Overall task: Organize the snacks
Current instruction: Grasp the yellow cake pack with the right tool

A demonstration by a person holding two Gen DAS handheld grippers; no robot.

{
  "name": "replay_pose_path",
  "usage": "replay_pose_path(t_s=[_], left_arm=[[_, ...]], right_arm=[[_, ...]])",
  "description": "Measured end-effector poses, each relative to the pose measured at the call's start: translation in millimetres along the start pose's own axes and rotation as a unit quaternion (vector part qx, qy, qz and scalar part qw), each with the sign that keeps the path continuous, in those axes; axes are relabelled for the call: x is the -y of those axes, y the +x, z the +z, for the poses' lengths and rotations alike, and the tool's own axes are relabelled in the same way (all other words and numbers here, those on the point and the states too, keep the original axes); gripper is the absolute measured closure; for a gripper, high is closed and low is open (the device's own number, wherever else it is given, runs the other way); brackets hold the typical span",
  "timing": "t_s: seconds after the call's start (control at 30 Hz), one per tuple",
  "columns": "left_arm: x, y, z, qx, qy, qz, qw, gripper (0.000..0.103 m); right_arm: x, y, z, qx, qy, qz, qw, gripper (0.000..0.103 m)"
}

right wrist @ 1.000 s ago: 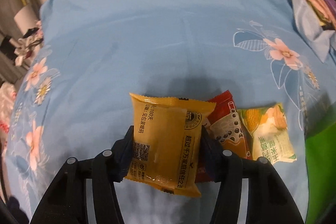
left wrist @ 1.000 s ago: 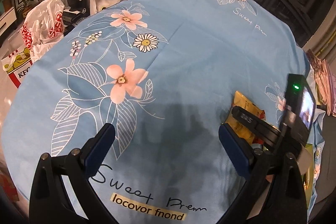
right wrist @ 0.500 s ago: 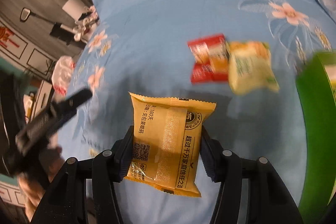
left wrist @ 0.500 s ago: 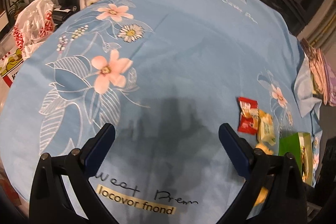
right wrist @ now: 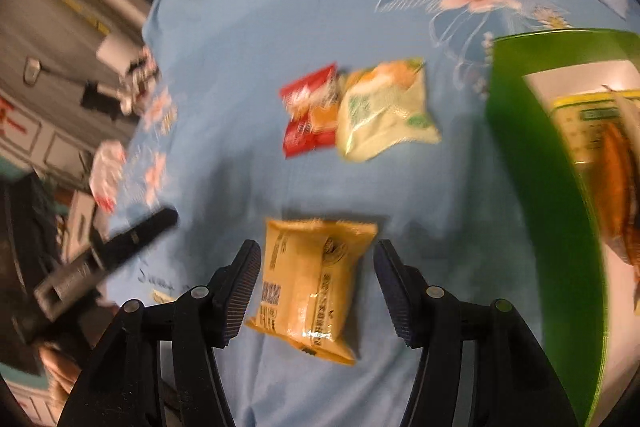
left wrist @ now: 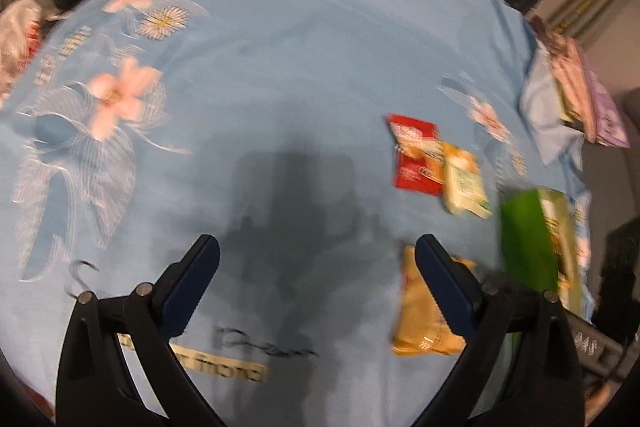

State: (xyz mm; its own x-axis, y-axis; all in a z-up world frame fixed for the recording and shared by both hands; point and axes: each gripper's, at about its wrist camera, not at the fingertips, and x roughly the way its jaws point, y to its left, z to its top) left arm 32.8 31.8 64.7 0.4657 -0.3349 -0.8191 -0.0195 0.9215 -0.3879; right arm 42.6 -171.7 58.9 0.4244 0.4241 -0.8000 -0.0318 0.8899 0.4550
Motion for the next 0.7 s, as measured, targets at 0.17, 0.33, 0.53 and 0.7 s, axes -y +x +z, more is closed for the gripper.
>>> replay_pose_path(t_s=[0.17,0.33,0.53,0.7], left_arm=[[25.4,13.9,-14.6,-0.053,0.029,-0.079,0.9951,0.016],[49.0,34.1,-30.5,-0.104,0.052,-0.106,0.9875,0.032],[61.5,44.4,-41.3,-0.123,0.073,-0.106,0.984,0.054],[66.2,40.2,-42.9,-0.1,0.096,-0.095,0.9858,0.054]], right_arm=[[20.6,-2.1,4.0,-0.001,0.051,0.053,0.997,0.043],[24.7,8.1,-0.7,-0.028,0.064,0.077,0.995,0.045],[20.6,29.0,-8.1,-0.066,0.062,0.083,0.992,0.052],[13.6,29.9,-11.2,-0.06,0.044,0.058,0.996,0.057]])
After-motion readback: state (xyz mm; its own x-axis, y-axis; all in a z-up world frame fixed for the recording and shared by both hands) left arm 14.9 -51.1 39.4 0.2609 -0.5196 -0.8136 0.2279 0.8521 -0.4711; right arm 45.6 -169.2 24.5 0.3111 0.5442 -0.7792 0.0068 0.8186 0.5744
